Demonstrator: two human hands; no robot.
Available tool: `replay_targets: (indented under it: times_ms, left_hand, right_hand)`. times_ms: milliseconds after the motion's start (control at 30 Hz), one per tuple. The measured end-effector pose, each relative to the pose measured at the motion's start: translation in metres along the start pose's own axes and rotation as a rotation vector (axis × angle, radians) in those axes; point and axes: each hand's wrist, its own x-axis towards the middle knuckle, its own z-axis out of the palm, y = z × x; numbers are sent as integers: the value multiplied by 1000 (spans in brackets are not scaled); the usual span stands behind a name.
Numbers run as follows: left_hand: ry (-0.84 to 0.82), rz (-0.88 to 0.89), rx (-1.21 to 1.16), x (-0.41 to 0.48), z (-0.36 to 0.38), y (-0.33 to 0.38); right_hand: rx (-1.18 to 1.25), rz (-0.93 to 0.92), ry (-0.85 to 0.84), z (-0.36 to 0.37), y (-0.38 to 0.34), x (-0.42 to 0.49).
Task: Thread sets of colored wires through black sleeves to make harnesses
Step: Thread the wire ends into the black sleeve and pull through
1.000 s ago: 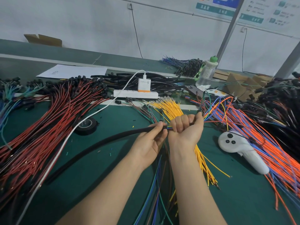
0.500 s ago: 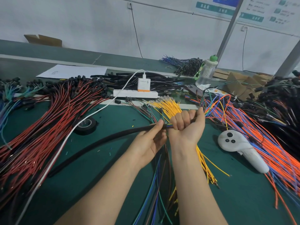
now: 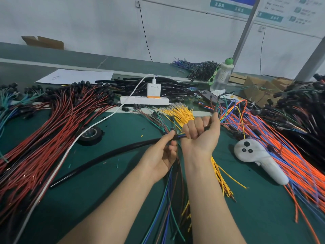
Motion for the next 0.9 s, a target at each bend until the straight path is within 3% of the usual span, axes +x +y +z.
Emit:
replay_targets:
  times_ms: [300,367,433,500,567,633,767,833,900]
  left_hand:
    - [-56,57,-64,-1,0,3]
    - [-54,130,1,-1,1,5]
    - [-48,243,44,-1,0,10]
    - [-43,379,151,-1,0,14]
    - [-40,479,266,-2,0,16]
    - [-45,510,294,-4,-2,20]
    - [-61,471,175,-7,-13,44]
    - [-23,488,112,-8,-21,55]
    - [-1,511,71,-6,-26,59]
  right_hand:
    - [-77,-5,59,-1,13,1]
    - [-282,-68,82,-2,17,3]
    - [-673,-118,72,-4,24,3]
    - [-923,-46,3,-7,35,-1]
    - [-988,107,-84,-6,41,-5]
    - [-847,238,-129,-1,37,-5]
    - [-144,283,-66,-1,2,11]
    - [-70,248,-42,-6,-10,16]
    - [-171,178,28,-7,-7,16]
